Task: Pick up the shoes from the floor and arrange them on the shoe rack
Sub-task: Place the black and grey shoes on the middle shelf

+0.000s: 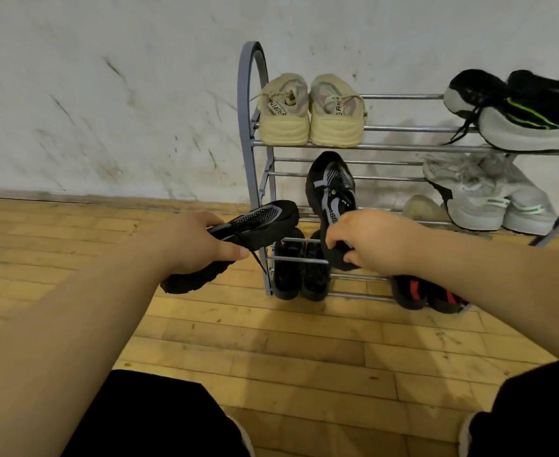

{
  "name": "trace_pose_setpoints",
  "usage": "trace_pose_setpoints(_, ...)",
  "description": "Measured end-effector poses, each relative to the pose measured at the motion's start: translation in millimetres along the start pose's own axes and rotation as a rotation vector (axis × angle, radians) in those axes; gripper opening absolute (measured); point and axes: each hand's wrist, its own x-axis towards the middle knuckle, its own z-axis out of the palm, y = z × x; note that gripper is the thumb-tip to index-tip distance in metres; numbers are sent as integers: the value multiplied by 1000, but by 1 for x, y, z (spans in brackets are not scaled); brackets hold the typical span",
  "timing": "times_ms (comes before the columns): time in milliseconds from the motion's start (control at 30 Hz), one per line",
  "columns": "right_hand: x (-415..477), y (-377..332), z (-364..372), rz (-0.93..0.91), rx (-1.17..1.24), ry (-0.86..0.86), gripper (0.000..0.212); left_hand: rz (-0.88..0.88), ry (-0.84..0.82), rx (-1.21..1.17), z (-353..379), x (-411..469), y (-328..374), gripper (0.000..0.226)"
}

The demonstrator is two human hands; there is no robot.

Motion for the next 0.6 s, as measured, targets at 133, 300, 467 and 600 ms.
trace_pose_setpoints(133, 37, 13, -1, 98, 29, 51, 26, 0, 9, -20, -1, 4, 2, 31)
trace_pose_setpoints(300, 52, 25, 6, 180, 46, 127, 32, 10, 3, -5, 1, 8, 0, 32)
trace_pose_setpoints(467, 35, 23, -2, 171, 41, 124, 43, 10, -1, -9, -2, 5, 0, 33)
trace_pose_setpoints(600, 2, 19, -13, 145, 84, 176, 46, 39, 12, -19, 1, -1, 12, 33)
